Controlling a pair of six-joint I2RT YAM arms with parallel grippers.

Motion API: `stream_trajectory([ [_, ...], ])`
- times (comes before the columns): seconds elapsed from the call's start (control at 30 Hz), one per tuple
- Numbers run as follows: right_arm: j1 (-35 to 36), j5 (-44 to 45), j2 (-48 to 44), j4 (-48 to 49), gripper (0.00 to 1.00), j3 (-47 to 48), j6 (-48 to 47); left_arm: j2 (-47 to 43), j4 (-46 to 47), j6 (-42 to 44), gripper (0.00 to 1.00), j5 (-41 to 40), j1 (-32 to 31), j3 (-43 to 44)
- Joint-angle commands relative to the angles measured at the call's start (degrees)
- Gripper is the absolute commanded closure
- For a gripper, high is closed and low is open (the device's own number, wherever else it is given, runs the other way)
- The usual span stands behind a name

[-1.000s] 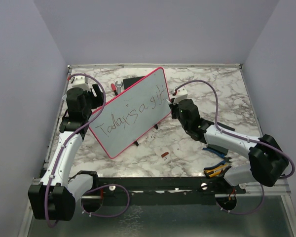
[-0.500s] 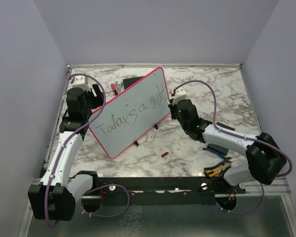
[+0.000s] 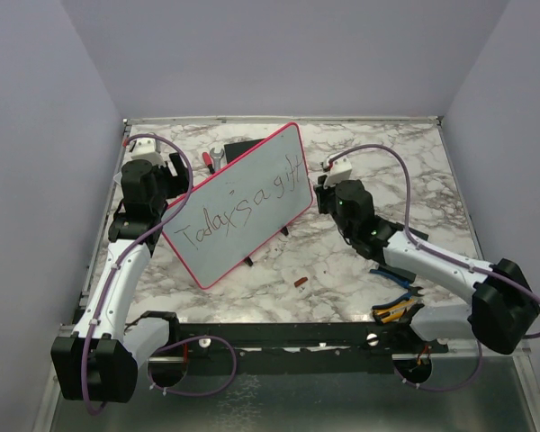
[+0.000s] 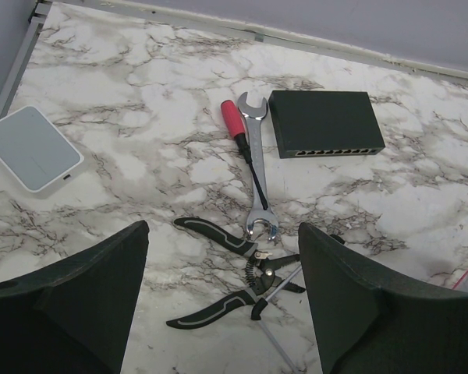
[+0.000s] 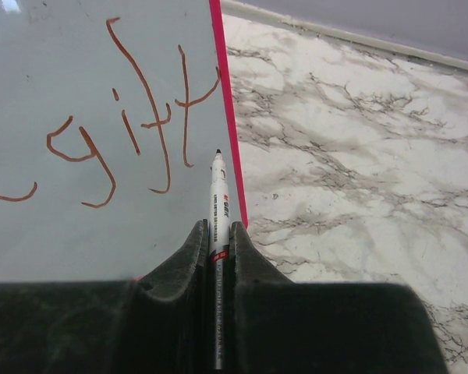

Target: Write a sentence on the whiteboard

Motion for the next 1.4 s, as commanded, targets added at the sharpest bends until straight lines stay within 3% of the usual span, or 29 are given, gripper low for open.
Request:
stream_trajectory([
  [0.0, -0.27, 1.69, -3.34, -3.26, 0.99, -0.85, 1.41, -1.32, -0.91, -0.27, 0.20, -0.10, -0.31, -0.74],
  [0.43, -3.91, -1.28, -8.84, -8.42, 0.99, -1.23, 4.08, -4.20, -0.90, -0.29, 0.05, -6.48, 0.96, 2.01],
  [0.7, -5.85, -0.97, -11.93, -9.03, 0.99, -2.67, 4.61, -6.33, -3.07, -0.32, 0.04, -11.18, 2.01, 4.84],
  [1.0, -5.88, -0.51, -15.84, -5.95, 0.99, -5.80, 3.89, -9.54, -5.86, -0.26, 0.04, -9.98, 2.01, 9.78],
  [1.13, -5.88, 0.71, -19.19, -3.91, 0.99, -7.96, 4.13, -8.54, -9.72, -0.83, 0.04, -4.52, 1.78, 18.41],
  [1.37, -5.88, -0.60, -22.78, -3.87, 0.99, -10.00, 5.69, 0.25, -12.90, -3.67, 0.10, 17.27, -3.77, 31.60],
])
